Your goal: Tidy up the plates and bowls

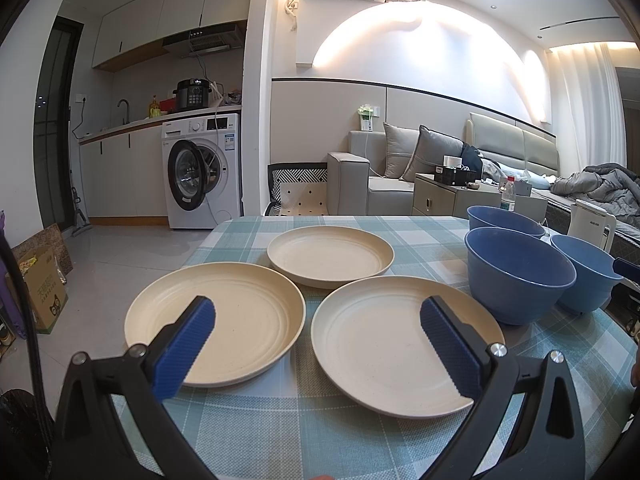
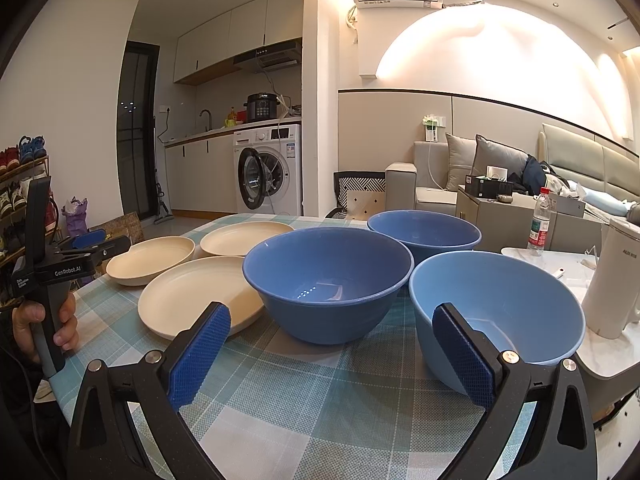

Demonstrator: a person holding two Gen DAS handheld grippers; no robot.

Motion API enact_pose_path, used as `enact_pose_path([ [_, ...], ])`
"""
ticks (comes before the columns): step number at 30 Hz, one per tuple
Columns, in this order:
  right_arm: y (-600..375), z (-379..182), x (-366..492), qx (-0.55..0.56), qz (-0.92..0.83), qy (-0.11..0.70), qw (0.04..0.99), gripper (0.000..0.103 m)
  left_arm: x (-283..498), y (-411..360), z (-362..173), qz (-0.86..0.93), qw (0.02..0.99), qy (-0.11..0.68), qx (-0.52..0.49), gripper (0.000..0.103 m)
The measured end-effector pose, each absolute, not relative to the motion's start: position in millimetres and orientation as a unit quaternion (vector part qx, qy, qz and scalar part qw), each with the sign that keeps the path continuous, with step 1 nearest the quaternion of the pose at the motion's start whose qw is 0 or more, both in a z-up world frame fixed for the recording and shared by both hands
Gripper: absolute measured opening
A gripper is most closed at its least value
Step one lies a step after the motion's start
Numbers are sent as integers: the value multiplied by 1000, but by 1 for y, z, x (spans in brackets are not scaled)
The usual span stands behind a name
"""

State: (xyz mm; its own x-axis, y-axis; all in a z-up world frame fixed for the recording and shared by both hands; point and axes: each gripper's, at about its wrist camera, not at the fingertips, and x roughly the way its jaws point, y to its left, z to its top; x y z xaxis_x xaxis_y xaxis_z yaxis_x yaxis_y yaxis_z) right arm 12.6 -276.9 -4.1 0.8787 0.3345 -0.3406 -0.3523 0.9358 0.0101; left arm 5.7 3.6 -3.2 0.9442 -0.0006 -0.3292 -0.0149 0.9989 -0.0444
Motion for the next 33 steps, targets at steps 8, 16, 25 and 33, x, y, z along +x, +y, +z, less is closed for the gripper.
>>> enact_pose_path([
  [8,-277,-4,13,-27,177,171,969,103,6,4,-3,4,986,167,-23,103],
  [16,-276,-4,13,-28,177,172,969,103,6,4,-4,5,986,166,-23,103],
  [25,-280,-7,14,-29,172,175,969,103,8,4,-5,5,986,165,-23,103],
  [33,-281,-7,17,-28,159,187,969,103,9,5,-4,20,985,171,-25,103],
])
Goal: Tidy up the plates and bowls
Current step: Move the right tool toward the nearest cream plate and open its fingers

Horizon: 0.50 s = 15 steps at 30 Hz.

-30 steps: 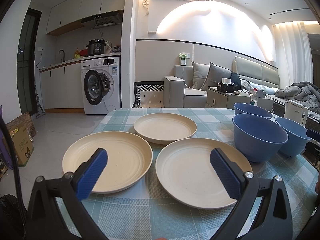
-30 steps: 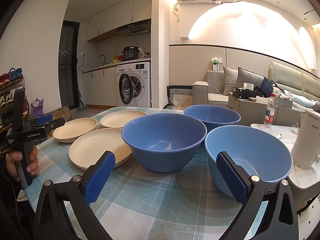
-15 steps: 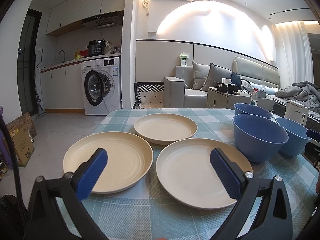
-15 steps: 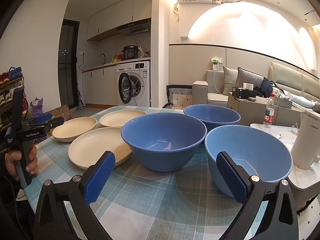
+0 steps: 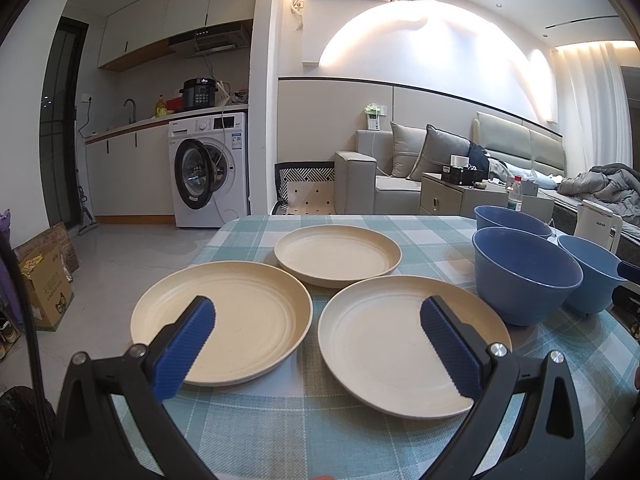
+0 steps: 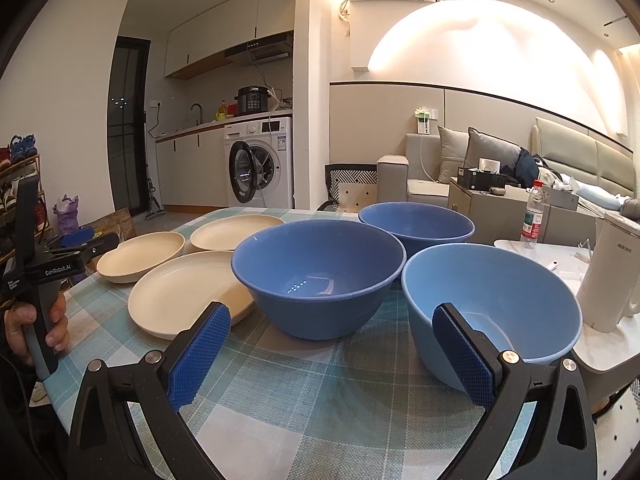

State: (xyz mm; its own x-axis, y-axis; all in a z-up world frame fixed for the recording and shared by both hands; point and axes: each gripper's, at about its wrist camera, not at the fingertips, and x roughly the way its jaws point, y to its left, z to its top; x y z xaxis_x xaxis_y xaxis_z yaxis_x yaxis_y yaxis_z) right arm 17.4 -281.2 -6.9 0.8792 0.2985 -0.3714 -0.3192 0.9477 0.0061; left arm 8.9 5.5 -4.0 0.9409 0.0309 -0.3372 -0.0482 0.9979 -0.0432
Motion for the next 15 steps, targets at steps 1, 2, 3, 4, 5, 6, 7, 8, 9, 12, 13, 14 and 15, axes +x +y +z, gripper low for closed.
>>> enact_pose_path([
  [1,-282,-7,18,-27,158,189,969,103,9,6,-4,22,985,170,-26,103],
  [2,-282,-7,19,-26,158,191,968,103,8,6,-4,23,985,170,-28,103],
  [3,-283,-7,20,-26,157,194,968,103,9,7,-4,25,985,170,-29,103],
  [4,-282,-7,21,-26,156,196,968,103,9,8,-4,26,984,171,-30,103],
  [5,-281,-7,22,-27,155,198,967,103,9,8,-4,27,984,171,-31,103],
  [6,-281,-8,22,-29,154,200,967,103,9,9,-4,27,984,172,-33,103],
  [7,-279,-8,23,-30,154,202,967,103,9,10,-4,26,984,172,-35,103],
  [8,-279,-8,24,-30,155,204,966,103,9,10,-4,26,984,173,-37,103],
  [9,-278,-8,25,-31,155,206,966,103,9,10,-5,26,984,173,-38,103],
  [12,-279,-9,27,-31,153,212,965,103,10,12,-5,24,983,175,-42,103],
  [13,-278,-9,28,-32,152,214,964,103,10,12,-5,22,983,178,-41,103],
  [14,-277,-9,29,-33,151,217,964,103,10,11,-5,21,983,180,-40,103],
  [15,-276,-9,30,-32,152,220,963,103,10,10,-5,20,982,182,-38,103],
])
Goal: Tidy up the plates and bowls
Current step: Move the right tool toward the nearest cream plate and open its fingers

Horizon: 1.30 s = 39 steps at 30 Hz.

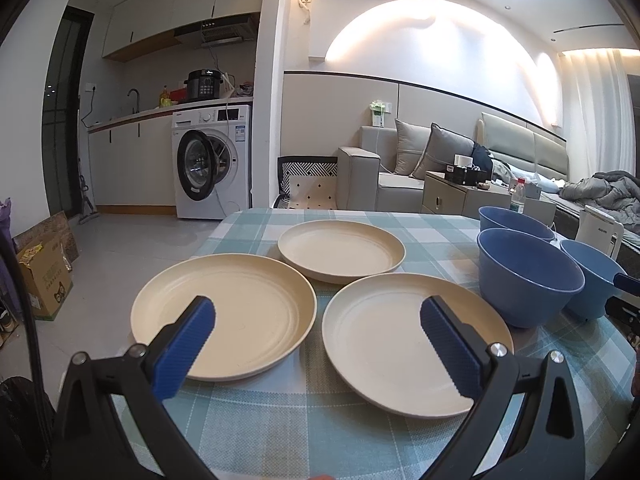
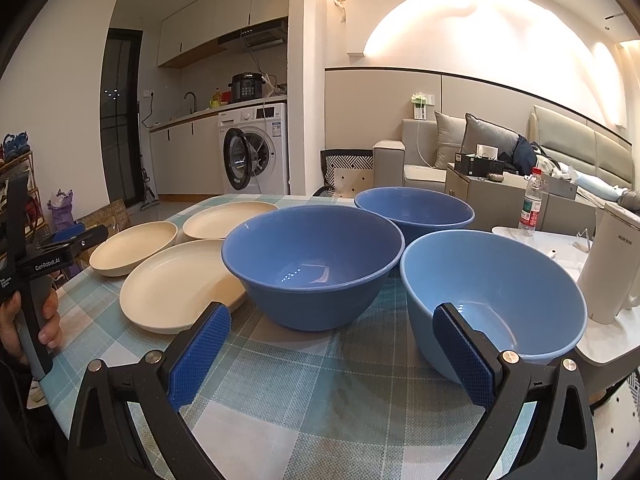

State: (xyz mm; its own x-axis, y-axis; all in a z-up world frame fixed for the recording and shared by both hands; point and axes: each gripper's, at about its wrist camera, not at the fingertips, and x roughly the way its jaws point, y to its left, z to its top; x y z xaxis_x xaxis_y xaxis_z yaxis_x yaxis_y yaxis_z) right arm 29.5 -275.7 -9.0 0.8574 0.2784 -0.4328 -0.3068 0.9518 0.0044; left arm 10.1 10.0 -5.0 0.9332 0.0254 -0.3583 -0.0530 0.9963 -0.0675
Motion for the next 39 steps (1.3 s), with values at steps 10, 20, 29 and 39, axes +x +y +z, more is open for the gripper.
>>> enact_pose_path([
  [10,-255,1,32,-47,172,226,958,103,12,5,-5,32,979,201,-16,103],
  [20,-229,16,40,-42,207,233,949,103,12,4,3,53,977,208,3,103],
  [29,-196,33,56,-42,226,241,943,103,16,12,13,64,970,232,-3,103],
  [39,-167,55,82,-40,250,258,932,103,17,33,23,78,968,238,-30,103],
])
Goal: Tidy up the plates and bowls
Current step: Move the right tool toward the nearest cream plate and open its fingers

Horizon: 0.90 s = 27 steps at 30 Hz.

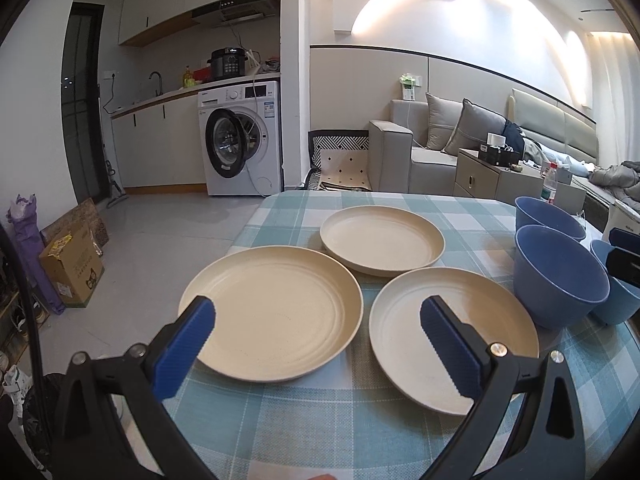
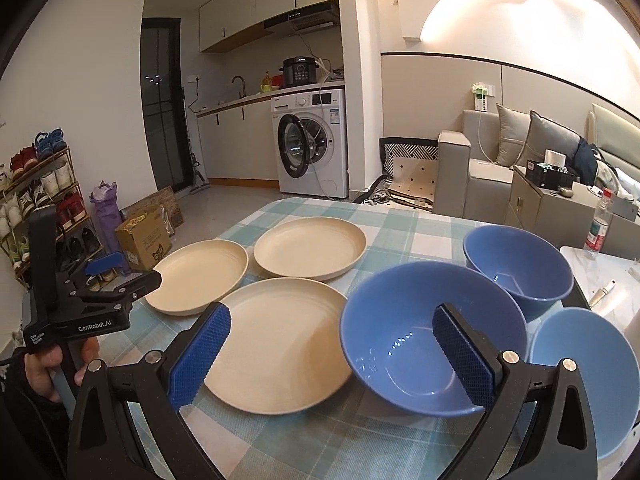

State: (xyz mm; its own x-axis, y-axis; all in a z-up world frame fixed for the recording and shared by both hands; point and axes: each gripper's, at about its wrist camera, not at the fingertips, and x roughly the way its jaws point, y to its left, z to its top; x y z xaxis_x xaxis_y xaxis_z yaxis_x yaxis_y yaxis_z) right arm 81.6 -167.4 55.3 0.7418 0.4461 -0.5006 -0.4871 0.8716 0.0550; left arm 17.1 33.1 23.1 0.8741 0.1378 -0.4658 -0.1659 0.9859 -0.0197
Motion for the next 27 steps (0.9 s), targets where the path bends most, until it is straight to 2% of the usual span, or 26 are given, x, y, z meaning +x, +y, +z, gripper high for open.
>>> enact_pose_path([
  [13,-118,63,108,-51,277,282,917,103,29,48,36,96,966,239,-32,103],
  [27,-64,54,140,-59,299,321,896,103,50,96,36,132,954,258,-78,103],
])
